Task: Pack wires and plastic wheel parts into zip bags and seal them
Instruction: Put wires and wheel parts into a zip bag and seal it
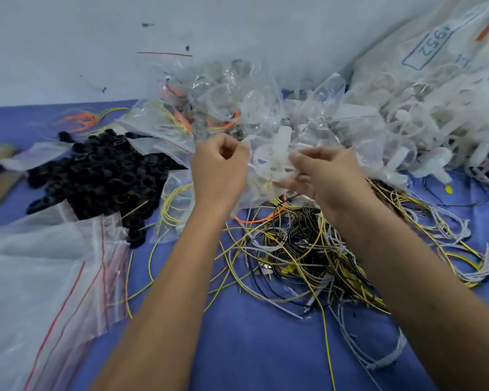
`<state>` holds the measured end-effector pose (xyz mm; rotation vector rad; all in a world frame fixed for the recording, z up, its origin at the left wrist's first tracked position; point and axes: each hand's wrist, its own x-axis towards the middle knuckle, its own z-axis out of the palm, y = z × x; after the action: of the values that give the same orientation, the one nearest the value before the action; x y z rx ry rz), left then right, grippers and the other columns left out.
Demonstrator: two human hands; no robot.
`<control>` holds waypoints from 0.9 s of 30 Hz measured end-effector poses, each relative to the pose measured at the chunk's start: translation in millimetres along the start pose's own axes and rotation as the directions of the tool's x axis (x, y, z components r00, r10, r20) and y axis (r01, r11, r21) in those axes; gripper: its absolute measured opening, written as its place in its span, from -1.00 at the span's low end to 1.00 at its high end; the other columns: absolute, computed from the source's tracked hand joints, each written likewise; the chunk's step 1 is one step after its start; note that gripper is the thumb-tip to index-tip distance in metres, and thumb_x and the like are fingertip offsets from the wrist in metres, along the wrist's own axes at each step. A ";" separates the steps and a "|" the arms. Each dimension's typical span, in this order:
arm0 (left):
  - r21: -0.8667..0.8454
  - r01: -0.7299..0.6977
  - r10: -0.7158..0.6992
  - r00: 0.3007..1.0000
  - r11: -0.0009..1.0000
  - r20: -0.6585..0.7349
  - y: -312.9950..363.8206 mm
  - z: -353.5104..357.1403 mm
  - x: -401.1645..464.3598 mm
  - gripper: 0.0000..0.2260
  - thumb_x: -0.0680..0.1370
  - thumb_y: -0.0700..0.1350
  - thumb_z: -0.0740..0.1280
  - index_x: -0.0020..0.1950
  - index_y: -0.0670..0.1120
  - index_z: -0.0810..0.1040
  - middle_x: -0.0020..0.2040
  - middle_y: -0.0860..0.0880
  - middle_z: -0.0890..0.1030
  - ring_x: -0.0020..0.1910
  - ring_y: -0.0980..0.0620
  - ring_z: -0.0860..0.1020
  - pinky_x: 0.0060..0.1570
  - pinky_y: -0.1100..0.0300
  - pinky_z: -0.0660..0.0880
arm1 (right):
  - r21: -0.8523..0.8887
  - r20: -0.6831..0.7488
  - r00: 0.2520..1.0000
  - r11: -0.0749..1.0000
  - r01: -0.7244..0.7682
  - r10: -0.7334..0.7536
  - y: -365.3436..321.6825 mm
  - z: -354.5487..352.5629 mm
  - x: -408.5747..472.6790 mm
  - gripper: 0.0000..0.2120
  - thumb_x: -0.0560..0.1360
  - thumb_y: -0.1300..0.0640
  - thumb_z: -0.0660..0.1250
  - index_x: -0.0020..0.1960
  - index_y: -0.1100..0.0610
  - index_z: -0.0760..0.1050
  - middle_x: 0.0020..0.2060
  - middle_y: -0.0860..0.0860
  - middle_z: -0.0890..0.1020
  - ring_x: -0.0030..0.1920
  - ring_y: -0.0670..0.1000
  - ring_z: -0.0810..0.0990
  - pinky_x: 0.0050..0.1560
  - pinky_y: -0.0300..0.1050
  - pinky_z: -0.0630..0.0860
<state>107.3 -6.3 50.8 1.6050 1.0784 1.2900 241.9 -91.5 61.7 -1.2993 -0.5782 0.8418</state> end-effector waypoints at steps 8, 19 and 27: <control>0.058 -0.132 0.134 0.991 0.990 -0.016 16.5 0.3 1.0 -0.82 0.42 -0.16 0.38 -0.38 -0.10 0.49 -0.53 0.11 0.43 -0.50 0.18 0.35 -0.41 0.30 0.34 | -0.653 0.100 0.982 0.735 0.185 -0.158 7.5 15.8 10.7 -0.81 0.49 0.05 0.48 -0.03 0.13 0.54 -0.30 0.06 0.71 -0.42 0.06 0.68 -0.43 -0.17 0.49; 0.085 -0.105 0.099 0.992 0.991 0.078 37.8 -8.8 4.8 -0.88 0.42 -0.20 0.39 -0.33 -0.16 0.58 -0.40 -0.17 0.62 -0.36 -0.22 0.62 -0.33 -0.03 0.56 | -0.441 0.471 0.882 0.863 0.248 -0.012 1.1 42.7 15.2 -0.86 0.57 0.45 0.22 0.02 0.53 0.50 -0.20 0.30 0.56 -0.19 0.14 0.55 -0.15 0.05 0.51; -0.230 0.071 -0.026 0.981 0.971 0.192 35.3 -15.3 5.9 -0.79 0.60 -0.19 0.36 -0.21 -0.24 0.58 -0.48 -0.03 0.54 -0.56 0.04 0.45 -0.55 0.27 0.35 | -0.741 0.563 0.797 0.294 0.604 -0.216 -3.5 35.9 26.5 -0.87 0.53 0.33 0.27 -0.19 0.32 0.47 -0.23 0.26 0.65 -0.20 0.27 0.62 -0.14 0.17 0.56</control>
<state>97.7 -11.1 88.2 1.4781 0.8113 1.1604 230.2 -49.1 70.0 -1.8272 -1.8174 0.2257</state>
